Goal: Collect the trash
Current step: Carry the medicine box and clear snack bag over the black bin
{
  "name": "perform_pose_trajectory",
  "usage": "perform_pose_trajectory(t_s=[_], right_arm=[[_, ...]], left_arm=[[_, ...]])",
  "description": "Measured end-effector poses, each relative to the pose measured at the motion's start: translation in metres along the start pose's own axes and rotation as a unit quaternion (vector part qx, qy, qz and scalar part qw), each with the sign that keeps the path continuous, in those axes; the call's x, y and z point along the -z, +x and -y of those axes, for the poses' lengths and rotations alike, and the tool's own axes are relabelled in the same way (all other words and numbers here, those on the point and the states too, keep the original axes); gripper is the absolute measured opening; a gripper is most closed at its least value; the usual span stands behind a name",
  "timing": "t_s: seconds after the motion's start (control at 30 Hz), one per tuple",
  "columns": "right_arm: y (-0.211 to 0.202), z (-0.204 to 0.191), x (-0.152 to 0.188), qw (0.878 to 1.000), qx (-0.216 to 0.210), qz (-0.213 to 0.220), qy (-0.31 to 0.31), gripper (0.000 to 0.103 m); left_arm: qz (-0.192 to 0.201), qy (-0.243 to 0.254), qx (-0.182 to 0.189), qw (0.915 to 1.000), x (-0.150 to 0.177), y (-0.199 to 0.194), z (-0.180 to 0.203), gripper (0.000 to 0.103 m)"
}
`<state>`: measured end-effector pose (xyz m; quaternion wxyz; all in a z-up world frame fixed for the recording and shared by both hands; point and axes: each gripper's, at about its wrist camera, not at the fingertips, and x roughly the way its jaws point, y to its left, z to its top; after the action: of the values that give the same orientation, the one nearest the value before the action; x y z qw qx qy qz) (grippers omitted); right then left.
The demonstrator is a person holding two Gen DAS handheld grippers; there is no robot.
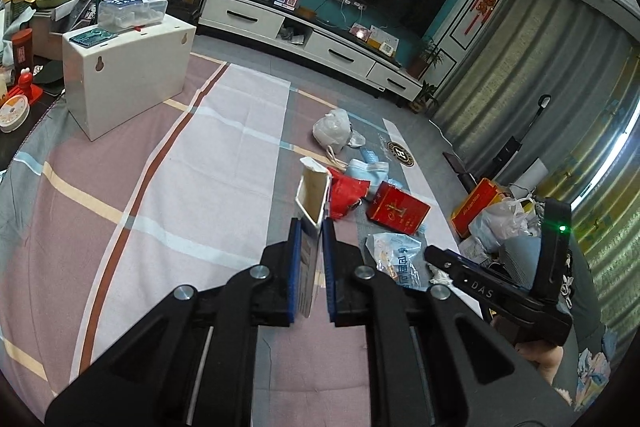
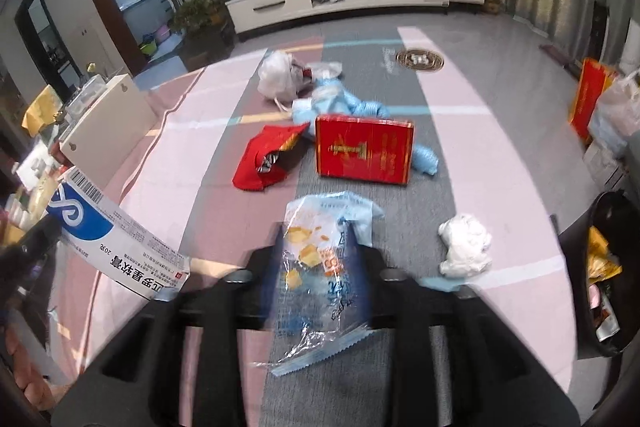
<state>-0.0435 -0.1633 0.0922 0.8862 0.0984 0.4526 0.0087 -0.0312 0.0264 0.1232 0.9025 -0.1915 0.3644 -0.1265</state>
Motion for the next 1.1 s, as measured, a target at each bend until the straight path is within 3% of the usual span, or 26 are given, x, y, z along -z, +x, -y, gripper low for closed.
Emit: perform_pose_trajectory(t_s=[0.03,0.27,0.37,0.43,0.53,0.83,0.97,1.1], right_arm=[[0.002,0.003,0.001,1.0,-0.002,-0.004,0.009,0.074],[0.045,0.02,0.01,0.996,0.0,-0.084,0.036,0.074],[0.057,0.018,0.016,0.994,-0.006,-0.104,0.026,0.053],[0.061,0.014,0.019,0.994,0.004,-0.112,0.012,0.027],[0.056,0.012,0.021,0.994,-0.001,-0.106,0.013,0.025],[-0.034,0.013,-0.003,0.999,-0.014,0.032,0.003,0.024],[-0.084,0.034,-0.01,0.994,0.021,0.107,0.013,0.024],[-0.127,0.066,-0.009,0.985,0.041,0.162,0.041,0.024]], left_arm=[[-0.001,-0.002,0.001,1.0,0.0,-0.001,-0.001,0.012],[-0.003,-0.008,0.007,0.9999,0.0,-0.003,-0.002,0.012],[-0.001,-0.007,0.009,0.9999,0.0,-0.006,-0.001,0.012],[0.003,-0.006,0.008,0.9999,0.0,-0.008,0.0,0.012],[0.007,-0.003,0.007,0.9999,0.001,-0.011,0.004,0.012],[0.022,0.021,0.011,0.9995,-0.001,-0.018,0.038,0.012],[0.032,0.043,0.022,0.9983,-0.001,-0.013,0.074,0.012],[0.034,0.059,0.061,0.9958,-0.001,-0.005,0.122,0.012]])
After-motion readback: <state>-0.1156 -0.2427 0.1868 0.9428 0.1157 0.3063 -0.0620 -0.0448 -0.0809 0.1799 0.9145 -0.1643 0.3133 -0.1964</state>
